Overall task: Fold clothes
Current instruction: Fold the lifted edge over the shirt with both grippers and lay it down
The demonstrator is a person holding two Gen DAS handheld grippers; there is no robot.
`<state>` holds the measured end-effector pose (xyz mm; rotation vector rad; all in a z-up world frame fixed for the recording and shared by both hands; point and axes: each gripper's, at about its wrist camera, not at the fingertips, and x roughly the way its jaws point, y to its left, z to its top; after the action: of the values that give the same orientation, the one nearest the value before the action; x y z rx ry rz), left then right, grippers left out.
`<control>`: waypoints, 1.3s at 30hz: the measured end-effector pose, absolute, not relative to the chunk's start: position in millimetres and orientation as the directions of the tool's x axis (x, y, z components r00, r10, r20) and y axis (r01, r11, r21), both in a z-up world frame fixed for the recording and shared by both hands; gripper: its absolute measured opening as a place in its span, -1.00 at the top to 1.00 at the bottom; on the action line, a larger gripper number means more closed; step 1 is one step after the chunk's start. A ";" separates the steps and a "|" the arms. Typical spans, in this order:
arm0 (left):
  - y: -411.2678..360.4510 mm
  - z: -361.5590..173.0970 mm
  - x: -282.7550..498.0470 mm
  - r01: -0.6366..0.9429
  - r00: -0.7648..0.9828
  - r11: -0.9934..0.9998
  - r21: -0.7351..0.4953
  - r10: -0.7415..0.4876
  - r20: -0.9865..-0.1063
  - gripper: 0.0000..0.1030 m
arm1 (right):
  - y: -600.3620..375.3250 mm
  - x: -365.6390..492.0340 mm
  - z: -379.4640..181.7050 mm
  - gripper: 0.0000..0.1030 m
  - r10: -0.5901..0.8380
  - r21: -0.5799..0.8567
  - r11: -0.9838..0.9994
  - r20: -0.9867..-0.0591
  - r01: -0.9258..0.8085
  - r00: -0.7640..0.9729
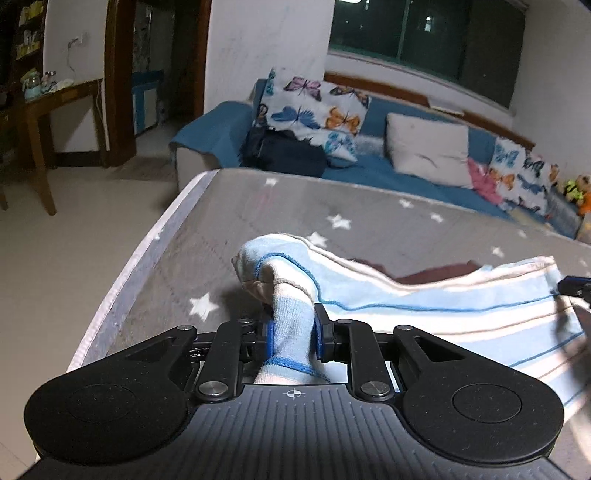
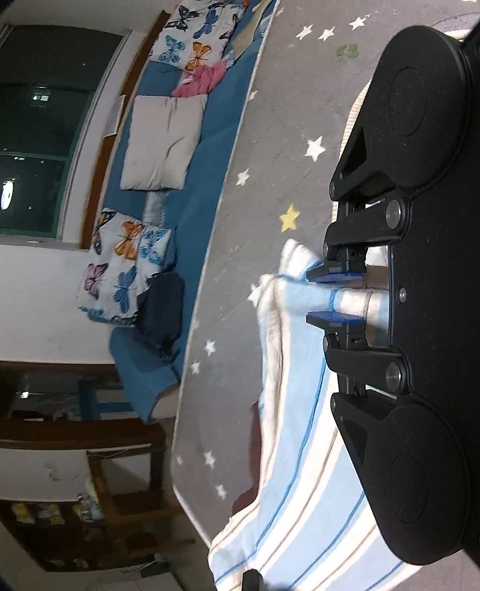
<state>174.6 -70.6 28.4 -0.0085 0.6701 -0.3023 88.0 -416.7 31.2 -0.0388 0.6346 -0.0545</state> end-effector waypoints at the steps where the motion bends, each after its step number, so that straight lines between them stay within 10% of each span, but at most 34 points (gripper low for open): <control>1: -69.5 26.4 176.5 0.270 0.741 0.957 -0.103 -0.275 -0.613 0.54 | -415.6 84.5 30.5 0.66 -0.060 -0.052 0.998 -0.592 0.037 0.803; 14: -53.0 46.0 143.6 0.256 0.788 0.965 -0.054 -0.241 -0.567 0.18 | -401.3 39.4 21.5 0.48 -0.027 -0.038 0.999 -0.605 0.004 0.796; 39: -32.0 28.4 77.2 0.243 0.758 0.969 -0.042 -0.217 -0.615 0.12 | -397.0 -22.1 10.0 0.48 0.032 0.005 0.999 -0.631 -0.037 0.775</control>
<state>77.2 -32.0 28.4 0.0415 0.6648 -0.2504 -22.1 -397.0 10.0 -0.0083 0.6826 0.0373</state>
